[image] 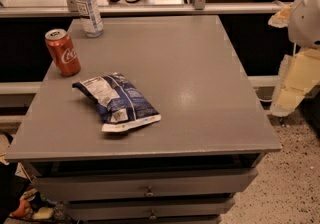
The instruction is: Knock blue plastic bottle over
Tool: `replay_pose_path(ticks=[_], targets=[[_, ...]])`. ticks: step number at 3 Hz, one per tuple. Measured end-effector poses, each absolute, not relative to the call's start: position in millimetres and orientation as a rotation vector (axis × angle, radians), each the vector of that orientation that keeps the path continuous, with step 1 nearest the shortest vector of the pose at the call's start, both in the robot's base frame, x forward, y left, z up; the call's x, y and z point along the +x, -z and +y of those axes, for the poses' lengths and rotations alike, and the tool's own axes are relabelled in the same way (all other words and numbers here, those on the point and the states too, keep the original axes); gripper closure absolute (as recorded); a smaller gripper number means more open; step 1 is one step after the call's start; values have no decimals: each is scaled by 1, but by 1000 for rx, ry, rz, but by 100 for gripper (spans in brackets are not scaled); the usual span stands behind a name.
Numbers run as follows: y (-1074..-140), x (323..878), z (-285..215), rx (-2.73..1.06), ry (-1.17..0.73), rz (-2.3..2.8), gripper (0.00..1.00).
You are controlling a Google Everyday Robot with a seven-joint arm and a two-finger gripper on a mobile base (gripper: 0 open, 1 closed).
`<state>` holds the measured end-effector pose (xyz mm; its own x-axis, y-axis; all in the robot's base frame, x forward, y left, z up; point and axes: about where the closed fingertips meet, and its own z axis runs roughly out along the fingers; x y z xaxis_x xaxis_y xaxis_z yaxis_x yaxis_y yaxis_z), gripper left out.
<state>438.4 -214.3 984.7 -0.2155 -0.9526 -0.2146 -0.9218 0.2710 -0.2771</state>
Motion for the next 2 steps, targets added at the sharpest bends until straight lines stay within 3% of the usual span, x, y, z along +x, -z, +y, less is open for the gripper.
replay_pose_path(ticks=[2], targets=[[-989, 448, -211, -1697, 139, 2184, 0]])
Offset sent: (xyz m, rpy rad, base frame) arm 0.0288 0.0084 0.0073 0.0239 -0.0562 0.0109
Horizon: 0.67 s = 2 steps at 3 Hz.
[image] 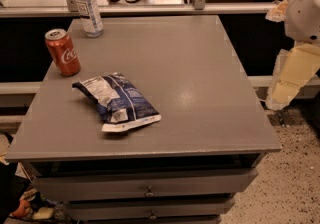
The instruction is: Knock blue plastic bottle over
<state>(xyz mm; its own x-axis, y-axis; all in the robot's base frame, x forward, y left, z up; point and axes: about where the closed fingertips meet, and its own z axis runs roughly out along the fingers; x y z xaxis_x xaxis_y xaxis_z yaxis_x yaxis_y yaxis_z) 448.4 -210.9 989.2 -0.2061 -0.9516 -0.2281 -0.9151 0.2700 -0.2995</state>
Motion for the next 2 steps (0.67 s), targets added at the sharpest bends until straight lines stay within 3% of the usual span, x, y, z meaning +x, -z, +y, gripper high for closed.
replay_pose_path(ticks=[2], targets=[[-990, 493, -189, -1452, 51, 2056, 0]])
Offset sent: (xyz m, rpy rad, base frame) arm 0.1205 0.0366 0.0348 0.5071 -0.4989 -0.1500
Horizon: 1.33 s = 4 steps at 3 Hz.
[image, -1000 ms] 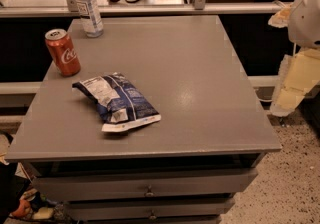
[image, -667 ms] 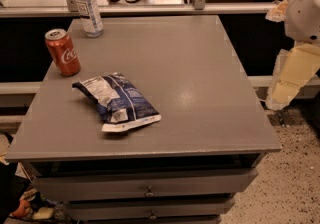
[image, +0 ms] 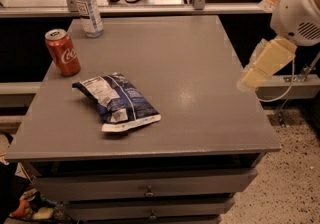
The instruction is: Knock blue plastic bottle over
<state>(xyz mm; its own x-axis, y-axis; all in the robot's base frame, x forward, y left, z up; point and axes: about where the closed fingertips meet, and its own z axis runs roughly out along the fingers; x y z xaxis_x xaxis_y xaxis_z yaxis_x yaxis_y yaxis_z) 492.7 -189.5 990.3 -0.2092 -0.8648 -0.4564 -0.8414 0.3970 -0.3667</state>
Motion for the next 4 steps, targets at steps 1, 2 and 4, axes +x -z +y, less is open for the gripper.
replay_pose_path(ticks=[1, 2, 4], targets=[[-984, 523, -172, -1324, -83, 1922, 0], [-995, 574, -140, -1199, -210, 1728, 0], [-1018, 633, -116, -1063, -255, 1564, 0]])
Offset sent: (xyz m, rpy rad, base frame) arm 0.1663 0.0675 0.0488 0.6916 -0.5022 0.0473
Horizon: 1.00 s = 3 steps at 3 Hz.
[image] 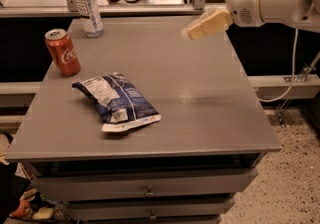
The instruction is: Knock blue plastic bottle over
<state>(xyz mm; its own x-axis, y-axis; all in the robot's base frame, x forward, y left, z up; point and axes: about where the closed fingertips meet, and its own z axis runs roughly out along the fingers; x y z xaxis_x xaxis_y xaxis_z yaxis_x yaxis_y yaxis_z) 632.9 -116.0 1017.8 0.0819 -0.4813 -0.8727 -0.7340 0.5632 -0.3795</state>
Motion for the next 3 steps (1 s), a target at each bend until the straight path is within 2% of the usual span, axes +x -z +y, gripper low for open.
replay_pose_path(ticks=[3], targets=[[-1010, 734, -42, -951, -355, 1532, 0]])
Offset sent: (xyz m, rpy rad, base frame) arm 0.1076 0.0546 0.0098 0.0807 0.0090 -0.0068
